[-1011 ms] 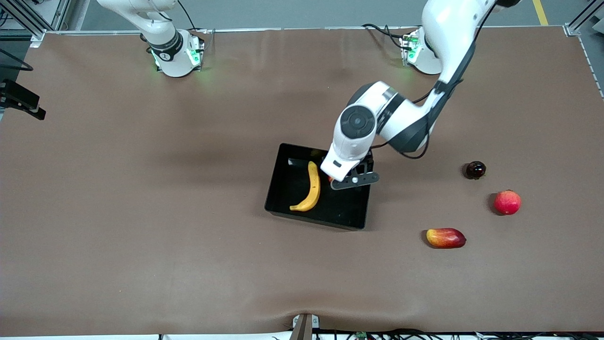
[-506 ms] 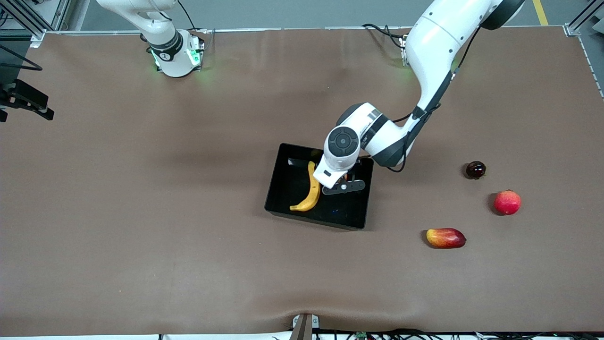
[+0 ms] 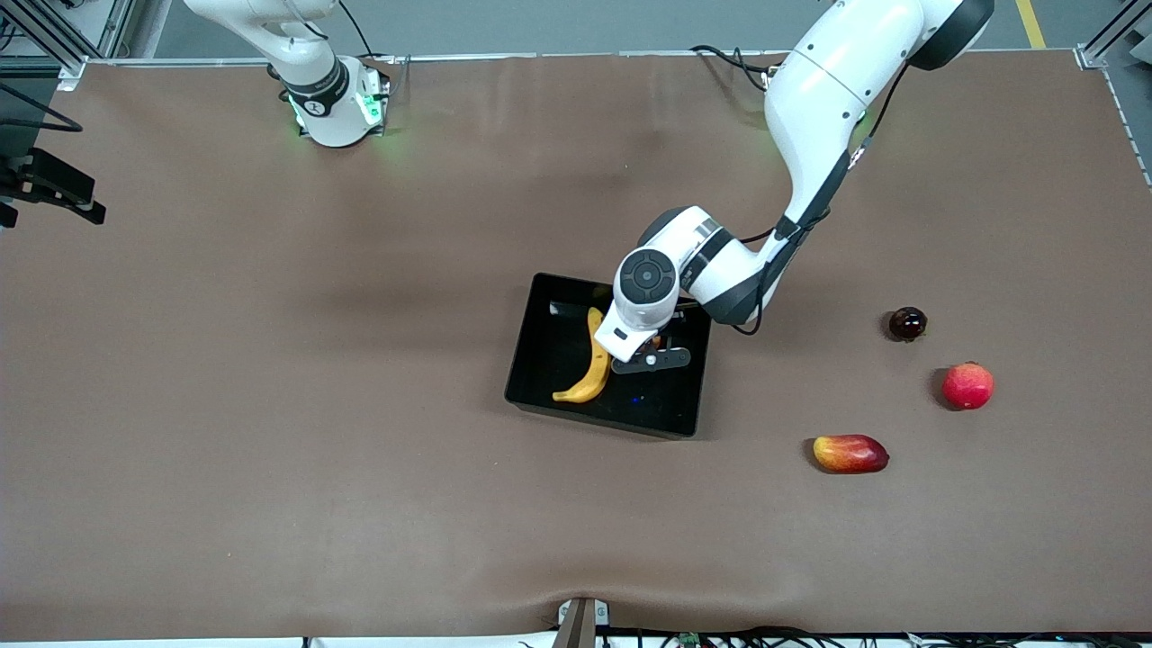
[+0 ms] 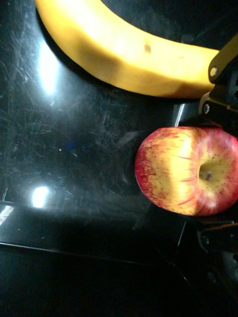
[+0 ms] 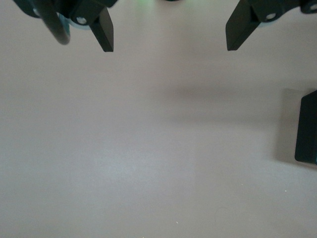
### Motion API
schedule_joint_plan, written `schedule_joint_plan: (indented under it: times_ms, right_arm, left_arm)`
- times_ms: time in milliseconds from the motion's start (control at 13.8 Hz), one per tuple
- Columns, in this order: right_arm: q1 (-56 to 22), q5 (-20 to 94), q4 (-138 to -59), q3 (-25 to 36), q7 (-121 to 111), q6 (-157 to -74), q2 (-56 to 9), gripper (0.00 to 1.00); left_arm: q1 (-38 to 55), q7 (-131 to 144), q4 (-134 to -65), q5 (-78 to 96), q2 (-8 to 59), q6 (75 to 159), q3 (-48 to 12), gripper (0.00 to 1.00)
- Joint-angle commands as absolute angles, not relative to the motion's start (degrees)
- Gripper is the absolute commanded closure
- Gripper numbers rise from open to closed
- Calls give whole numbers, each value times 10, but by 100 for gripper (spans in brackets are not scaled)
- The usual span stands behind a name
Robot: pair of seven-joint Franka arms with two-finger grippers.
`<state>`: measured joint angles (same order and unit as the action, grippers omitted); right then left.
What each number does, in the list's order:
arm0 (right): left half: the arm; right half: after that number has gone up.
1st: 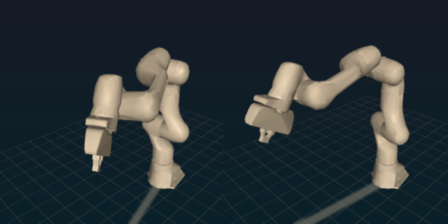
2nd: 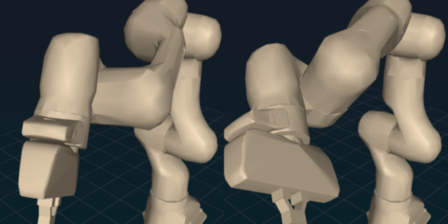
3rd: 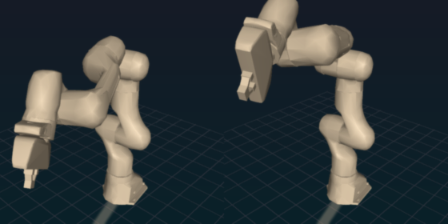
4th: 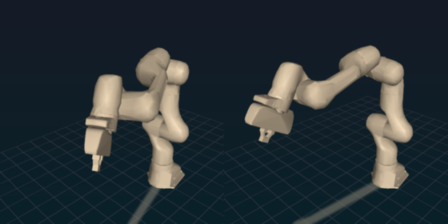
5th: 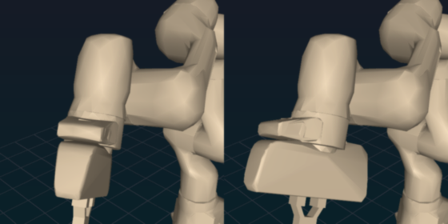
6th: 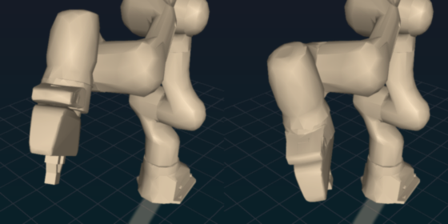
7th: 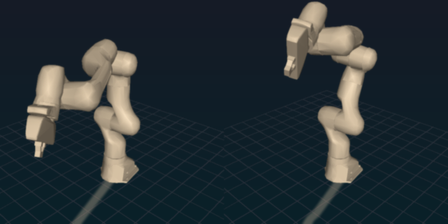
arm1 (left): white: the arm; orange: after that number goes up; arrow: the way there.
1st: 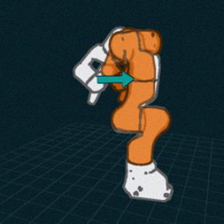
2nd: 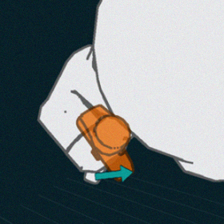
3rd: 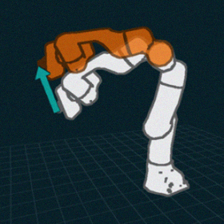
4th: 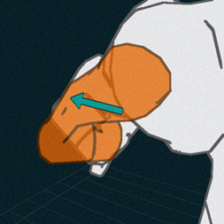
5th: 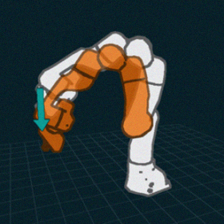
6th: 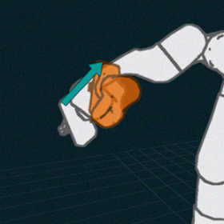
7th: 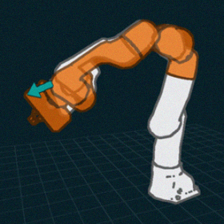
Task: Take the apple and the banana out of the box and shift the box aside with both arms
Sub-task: 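Carry the apple out with the left gripper and set it beside the plum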
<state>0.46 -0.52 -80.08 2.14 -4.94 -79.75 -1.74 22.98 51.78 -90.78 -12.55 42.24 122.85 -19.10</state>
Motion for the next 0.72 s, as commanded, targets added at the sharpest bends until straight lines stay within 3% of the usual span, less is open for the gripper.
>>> schedule_joint_plan:
  times_ms: [0, 361, 650]
  right_arm:
    - [-2, -9, -794, 22, -47, -799, -16, 0]
    - [-53, -17, -794, 22, -47, -805, -17, 0]
    - [-55, -16, -792, 25, -47, -816, -16, 0]
  left_arm:
    - [232, 528, -909, -139, 379, 1219, -190, 100]
    - [193, 506, -907, -138, 244, 1129, -185, 100]
    - [100, 381, -914, -125, 191, 1077, -190, 100]
